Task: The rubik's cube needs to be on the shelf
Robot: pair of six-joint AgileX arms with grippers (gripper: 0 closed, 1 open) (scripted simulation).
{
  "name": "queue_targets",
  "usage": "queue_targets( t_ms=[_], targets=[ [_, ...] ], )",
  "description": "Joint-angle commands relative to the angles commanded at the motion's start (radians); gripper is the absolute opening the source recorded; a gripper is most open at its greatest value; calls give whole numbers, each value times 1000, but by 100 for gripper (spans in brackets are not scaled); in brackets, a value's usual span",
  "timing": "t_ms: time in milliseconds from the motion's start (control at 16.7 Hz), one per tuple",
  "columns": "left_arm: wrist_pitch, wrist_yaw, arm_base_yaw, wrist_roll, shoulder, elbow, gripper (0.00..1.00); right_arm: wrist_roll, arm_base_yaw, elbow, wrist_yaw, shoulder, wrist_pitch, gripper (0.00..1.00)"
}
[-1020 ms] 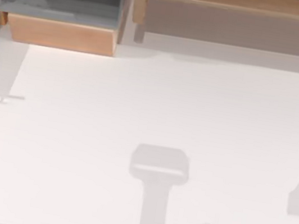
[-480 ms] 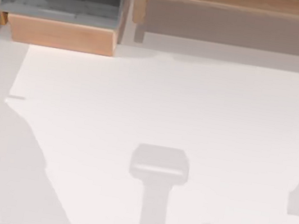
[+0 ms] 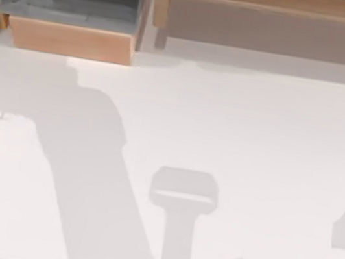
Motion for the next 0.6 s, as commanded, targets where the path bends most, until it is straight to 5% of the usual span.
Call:
queue_targets(
  t_ms=[600],
  targets=[
    [-42, -10, -22, -31, 38, 17, 100, 0, 0, 0, 0, 0, 0, 100]
  ],
)
